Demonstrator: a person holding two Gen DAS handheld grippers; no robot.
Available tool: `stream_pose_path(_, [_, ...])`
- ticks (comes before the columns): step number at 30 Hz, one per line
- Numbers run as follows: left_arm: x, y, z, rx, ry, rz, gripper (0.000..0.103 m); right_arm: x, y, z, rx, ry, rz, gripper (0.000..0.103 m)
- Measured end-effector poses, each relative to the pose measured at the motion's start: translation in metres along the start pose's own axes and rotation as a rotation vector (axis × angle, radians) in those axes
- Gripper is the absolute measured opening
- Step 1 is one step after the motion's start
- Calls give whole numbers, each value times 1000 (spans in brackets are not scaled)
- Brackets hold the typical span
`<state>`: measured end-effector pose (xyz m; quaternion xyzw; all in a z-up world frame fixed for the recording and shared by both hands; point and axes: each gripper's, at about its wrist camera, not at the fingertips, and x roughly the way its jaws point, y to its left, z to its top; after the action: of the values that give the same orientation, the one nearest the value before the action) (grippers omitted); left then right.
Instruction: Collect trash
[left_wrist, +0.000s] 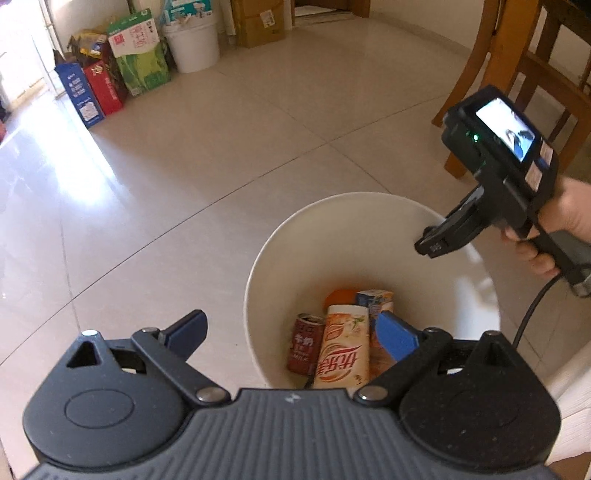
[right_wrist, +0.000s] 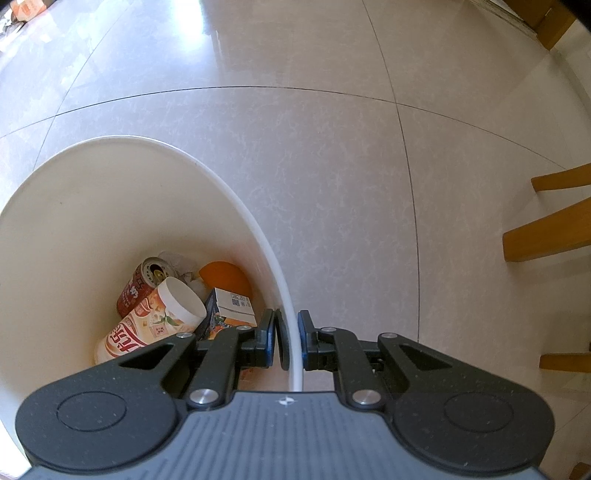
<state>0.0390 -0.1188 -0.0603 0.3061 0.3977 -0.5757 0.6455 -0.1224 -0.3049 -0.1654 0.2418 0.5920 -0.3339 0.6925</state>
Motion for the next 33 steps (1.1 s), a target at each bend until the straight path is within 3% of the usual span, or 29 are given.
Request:
stream_pose_path(5, [3, -2, -13, -85, 55, 19, 98, 1, 0, 0, 3, 0, 1, 15])
stream_pose_path(10, [9, 2, -24, -239, 111, 103, 98, 1, 0, -3, -2, -10, -2, 15])
stream_pose_path(14, [12, -4, -28, -265, 134, 177, 98, 0, 2, -6, -15, -6, -7, 17])
stream_pose_path(20, [3, -8, -35, -321, 163, 167, 98, -20, 8, -19, -38, -31, -14, 24])
stream_pose_path(22, [-1, -8, -36, -335, 169, 178, 98, -29, 10, -25, -33, -33, -15, 31])
stream_pose_path(24, [-5, -7, -37, -349, 179, 201, 98, -41, 14, -33, -41, -34, -2, 59])
stream_pose_path(26, [-8, -6, -38, -359, 193, 216, 98, -51, 19, -42, -43, -52, -17, 78])
stream_pose_path(33, [-16, -6, -41, -401, 239, 243, 98, -94, 37, -77, -34, -79, -4, 95])
